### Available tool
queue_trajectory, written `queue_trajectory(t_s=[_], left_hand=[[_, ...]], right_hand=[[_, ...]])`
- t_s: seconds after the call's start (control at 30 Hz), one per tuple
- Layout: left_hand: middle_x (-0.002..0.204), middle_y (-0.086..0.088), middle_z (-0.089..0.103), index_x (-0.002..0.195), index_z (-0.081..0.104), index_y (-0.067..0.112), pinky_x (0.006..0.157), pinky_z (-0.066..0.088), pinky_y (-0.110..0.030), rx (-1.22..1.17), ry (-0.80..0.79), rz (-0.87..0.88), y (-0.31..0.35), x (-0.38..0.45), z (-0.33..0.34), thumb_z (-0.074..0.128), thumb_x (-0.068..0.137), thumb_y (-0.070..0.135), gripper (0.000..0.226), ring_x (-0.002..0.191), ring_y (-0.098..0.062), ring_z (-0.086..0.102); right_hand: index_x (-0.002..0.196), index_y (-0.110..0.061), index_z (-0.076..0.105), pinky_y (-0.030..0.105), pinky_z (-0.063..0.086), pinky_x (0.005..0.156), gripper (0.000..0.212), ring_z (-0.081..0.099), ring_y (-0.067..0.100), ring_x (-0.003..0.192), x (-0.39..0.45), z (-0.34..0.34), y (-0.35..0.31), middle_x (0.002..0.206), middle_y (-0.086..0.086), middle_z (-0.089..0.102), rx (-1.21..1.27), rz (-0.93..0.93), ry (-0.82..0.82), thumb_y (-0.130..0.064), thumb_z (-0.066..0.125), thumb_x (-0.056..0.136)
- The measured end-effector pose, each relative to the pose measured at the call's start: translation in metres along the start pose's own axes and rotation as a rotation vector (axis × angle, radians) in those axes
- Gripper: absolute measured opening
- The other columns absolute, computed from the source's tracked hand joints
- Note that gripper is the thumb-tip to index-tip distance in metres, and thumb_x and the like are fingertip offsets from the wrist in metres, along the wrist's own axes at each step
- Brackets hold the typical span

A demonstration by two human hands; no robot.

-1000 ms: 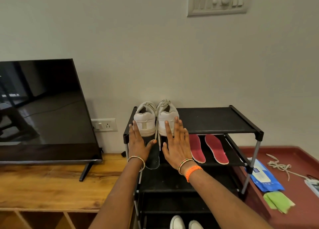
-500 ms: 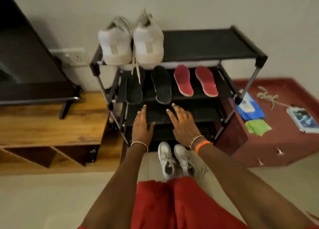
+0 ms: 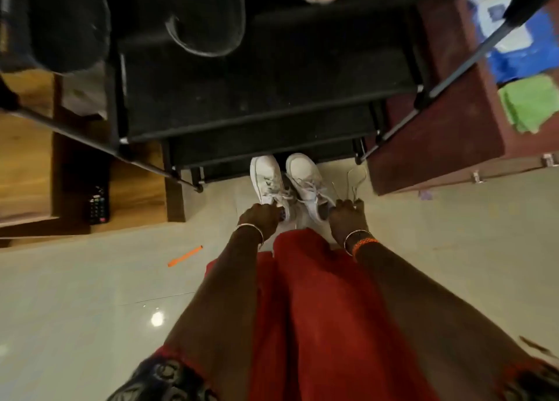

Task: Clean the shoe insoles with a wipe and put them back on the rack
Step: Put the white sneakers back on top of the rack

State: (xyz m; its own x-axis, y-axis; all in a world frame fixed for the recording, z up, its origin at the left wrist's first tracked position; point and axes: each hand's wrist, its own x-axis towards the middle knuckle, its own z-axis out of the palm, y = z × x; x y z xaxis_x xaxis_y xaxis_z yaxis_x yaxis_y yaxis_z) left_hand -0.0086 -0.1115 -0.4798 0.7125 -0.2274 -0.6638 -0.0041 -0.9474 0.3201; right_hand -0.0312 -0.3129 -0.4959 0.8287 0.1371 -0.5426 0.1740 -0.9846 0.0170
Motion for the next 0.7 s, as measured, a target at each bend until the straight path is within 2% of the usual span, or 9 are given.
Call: queue_trajectory(t_s=[0.07,0.13,0.27,0.37,0.43,0.57,0.6,0.63,0.7], left_hand=[[0.131,-0.012,0.056,0.131,0.052,0.016,0.099,0.042,-0.038,0.075,-0.081,-0.037,-0.009,0.017,0.017,0.051,0.094,0.027,0.039,0.122,-0.031,0.050],[0.142,-0.010,0.046,0.140,0.042,0.018,0.105,0.037,-0.036,0.123,-0.177,-0.014,-0.010,0.038,0.034,0.053,0.093,0.032,0.050,0.129,-0.028,0.044],[0.152,-0.014,0.030,0.145,0.032,0.011,0.106,0.038,-0.041,0.240,-0.305,0.028,0.001,0.070,0.059,0.054,0.092,0.012,0.058,0.135,-0.030,0.037],[0.142,-0.016,0.043,0.135,0.043,0.006,0.098,0.045,-0.043,0.203,-0.265,-0.020,0.004,0.086,0.076,0.050,0.090,0.000,0.046,0.127,-0.034,0.046],[0.133,-0.019,0.049,0.127,0.048,0.003,0.093,0.046,-0.044,0.120,-0.179,-0.050,0.000,0.094,0.083,0.046,0.089,-0.001,0.038,0.121,-0.036,0.051],[0.141,-0.026,0.038,0.146,0.018,0.003,0.091,0.045,-0.047,0.046,-0.177,-0.110,-0.007,0.100,0.082,0.051,0.092,0.008,0.063,0.117,-0.040,0.053],[0.137,-0.025,0.044,0.144,0.024,0.004,0.088,0.047,-0.045,0.124,-0.148,-0.092,-0.006,0.099,0.080,0.052,0.092,0.010,0.060,0.113,-0.038,0.057],[0.125,-0.022,0.056,0.136,0.042,0.004,0.080,0.052,-0.041,0.272,-0.066,-0.061,-0.008,0.100,0.081,0.057,0.089,0.013,0.050,0.104,-0.033,0.063],[0.085,-0.012,0.072,0.094,0.073,0.006,0.059,0.053,-0.028,0.517,-0.002,-0.026,-0.002,0.096,0.071,0.078,0.070,0.021,0.029,0.075,-0.022,0.071]], right_hand=[[0.137,-0.004,0.038,0.042,0.042,0.094,0.048,0.054,0.034,0.114,0.012,0.025,0.004,0.126,0.017,0.054,0.088,-0.013,-0.136,-0.005,0.043,0.089],[0.139,-0.004,0.033,0.042,0.046,0.090,0.050,0.056,0.034,0.111,0.025,0.044,0.004,0.125,0.017,0.056,0.160,-0.016,-0.220,-0.007,0.043,0.090],[0.133,-0.007,0.041,0.039,0.047,0.086,0.040,0.058,0.033,0.110,0.044,0.068,0.002,0.121,0.013,0.059,0.116,0.029,-0.297,-0.008,0.043,0.093],[0.146,-0.012,0.020,0.039,0.048,0.082,0.058,0.060,0.033,0.106,0.059,0.083,0.002,0.119,0.012,0.061,0.133,0.057,-0.251,-0.005,0.041,0.092],[0.147,-0.011,0.016,0.039,0.048,0.084,0.059,0.060,0.032,0.107,0.069,0.087,0.003,0.121,0.011,0.060,0.124,0.059,-0.238,-0.007,0.041,0.094],[0.146,-0.008,0.023,0.041,0.047,0.088,0.053,0.057,0.034,0.112,0.074,0.080,0.004,0.122,0.015,0.059,0.102,0.037,-0.213,-0.007,0.038,0.095],[0.144,-0.007,0.026,0.041,0.046,0.088,0.051,0.056,0.034,0.112,0.072,0.078,0.005,0.122,0.015,0.059,0.081,0.027,-0.210,-0.007,0.038,0.095],[0.142,-0.006,0.031,0.041,0.046,0.088,0.049,0.055,0.033,0.113,0.070,0.074,0.005,0.122,0.015,0.059,0.062,0.020,-0.210,-0.006,0.039,0.094],[0.136,-0.004,0.039,0.040,0.046,0.088,0.046,0.054,0.034,0.113,0.066,0.067,0.005,0.119,0.015,0.060,0.068,0.015,-0.207,-0.004,0.042,0.090]])
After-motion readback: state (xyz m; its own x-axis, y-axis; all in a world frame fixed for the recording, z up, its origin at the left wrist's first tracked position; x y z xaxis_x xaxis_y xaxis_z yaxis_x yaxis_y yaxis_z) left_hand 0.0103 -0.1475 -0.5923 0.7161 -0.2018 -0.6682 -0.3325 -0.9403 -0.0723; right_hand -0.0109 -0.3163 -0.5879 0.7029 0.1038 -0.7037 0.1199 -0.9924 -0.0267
